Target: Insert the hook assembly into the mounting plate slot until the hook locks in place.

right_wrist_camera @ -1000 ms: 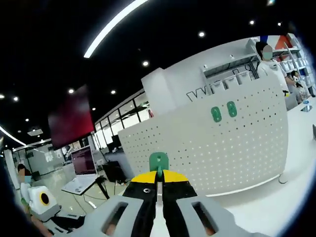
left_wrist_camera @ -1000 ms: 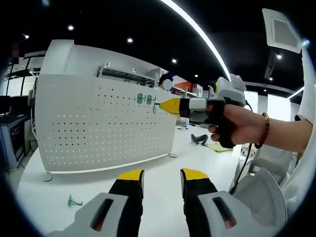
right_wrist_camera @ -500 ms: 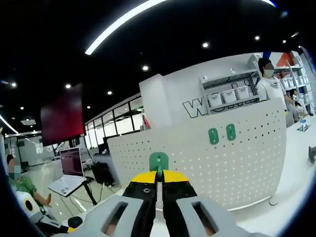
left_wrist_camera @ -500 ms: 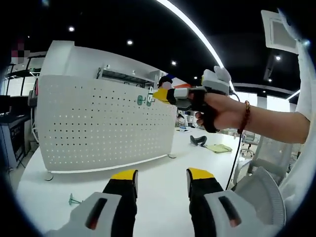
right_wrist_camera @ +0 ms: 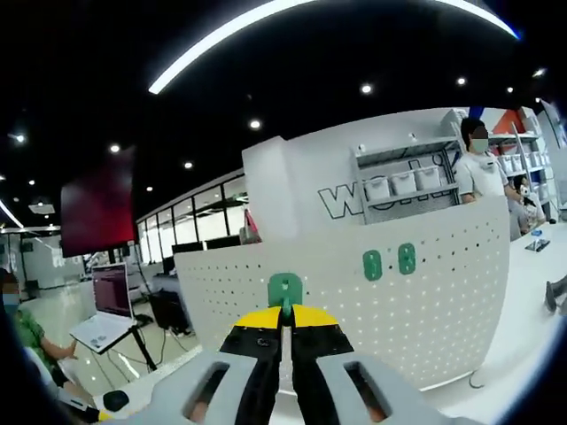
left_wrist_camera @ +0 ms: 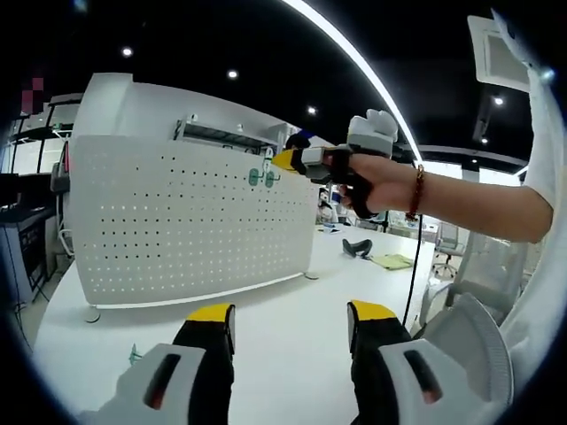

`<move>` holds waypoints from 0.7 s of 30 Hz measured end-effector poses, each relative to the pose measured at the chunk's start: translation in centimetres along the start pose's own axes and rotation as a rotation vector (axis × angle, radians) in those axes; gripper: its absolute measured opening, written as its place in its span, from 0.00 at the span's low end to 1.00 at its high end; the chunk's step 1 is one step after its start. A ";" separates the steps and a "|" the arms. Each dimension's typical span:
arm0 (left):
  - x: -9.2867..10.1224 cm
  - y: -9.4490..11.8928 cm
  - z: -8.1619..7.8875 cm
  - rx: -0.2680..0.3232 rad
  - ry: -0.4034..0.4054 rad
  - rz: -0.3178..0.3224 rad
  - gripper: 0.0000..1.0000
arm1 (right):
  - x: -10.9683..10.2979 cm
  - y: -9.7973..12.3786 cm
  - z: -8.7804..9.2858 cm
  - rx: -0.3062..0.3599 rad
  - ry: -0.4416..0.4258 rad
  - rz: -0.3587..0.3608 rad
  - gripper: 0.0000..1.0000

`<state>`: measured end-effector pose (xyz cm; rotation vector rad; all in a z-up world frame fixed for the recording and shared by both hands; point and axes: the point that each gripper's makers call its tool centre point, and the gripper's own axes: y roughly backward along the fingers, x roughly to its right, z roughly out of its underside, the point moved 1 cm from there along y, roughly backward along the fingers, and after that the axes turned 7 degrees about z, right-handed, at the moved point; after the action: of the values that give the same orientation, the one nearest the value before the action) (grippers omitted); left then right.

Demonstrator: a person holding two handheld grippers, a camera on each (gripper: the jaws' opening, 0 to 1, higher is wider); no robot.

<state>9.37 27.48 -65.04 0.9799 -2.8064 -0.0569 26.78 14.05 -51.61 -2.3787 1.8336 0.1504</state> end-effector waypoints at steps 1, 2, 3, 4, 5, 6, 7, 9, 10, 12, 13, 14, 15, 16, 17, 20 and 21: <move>0.0 0.0 0.0 0.000 0.003 0.001 0.54 | 0.1 -0.1 0.0 0.001 0.001 0.004 0.01; 0.0 0.0 0.1 0.000 0.004 0.002 0.54 | 0.3 -0.2 -0.1 0.006 0.003 0.015 0.01; 0.0 0.0 0.1 -0.002 0.003 0.004 0.54 | 0.4 -0.3 -0.2 0.005 0.000 0.017 0.01; 0.0 0.0 0.2 -0.004 -0.001 0.005 0.55 | 0.5 -0.5 -0.2 0.007 0.003 0.019 0.01; 0.0 0.0 0.2 -0.006 0.001 0.005 0.55 | 0.5 -0.6 -0.2 0.006 0.006 0.019 0.01; -0.1 0.0 0.2 -0.007 0.003 0.004 0.56 | 0.5 -0.8 -0.1 0.002 0.009 0.019 0.01; -0.2 0.1 0.2 -0.008 0.005 0.001 0.57 | 0.6 -1.0 -0.1 -0.001 0.007 0.017 0.01; -0.4 0.1 0.2 -0.007 0.002 -0.004 0.57 | 0.9 -1.2 -0.2 0.001 0.019 0.032 0.01; -0.5 0.2 0.2 -0.006 0.003 -0.006 0.57 | 0.9 -1.3 -0.3 0.002 0.019 0.033 0.01; -0.8 0.2 0.3 -0.012 0.006 -0.008 0.57 | 1.2 -1.6 -0.6 0.008 0.012 0.038 0.01; -0.9 0.3 0.3 -0.013 0.005 -0.008 0.57 | 1.3 -1.9 -0.7 0.011 0.019 0.041 0.01; -1.0 0.3 0.2 -0.013 0.004 -0.007 0.57 | 1.4 -2.0 -0.8 0.013 0.031 0.046 0.01; -1.1 0.3 0.3 -0.017 0.003 -0.008 0.57 | 1.6 -2.3 -0.9 0.013 0.042 0.049 0.01; -1.3 0.4 0.4 -0.022 0.002 -0.011 0.57 | 1.6 -2.4 -0.9 0.012 0.041 0.050 0.01; -1.6 0.3 0.4 -0.024 0.002 -0.012 0.57 | 1.6 -2.5 -1.0 0.014 0.039 0.051 0.01; -2.0 0.3 0.4 -0.035 -0.002 -0.013 0.58 | 1.9 -3.3 -0.9 0.011 0.049 0.052 0.01; -2.1 0.3 0.4 -0.038 -0.006 -0.015 0.58 | 2.0 -3.4 -1.0 0.013 0.048 0.057 0.01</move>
<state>10.76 29.01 -65.72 0.9937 -2.7930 -0.1149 30.57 12.82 -50.84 -2.3429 1.9183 0.0880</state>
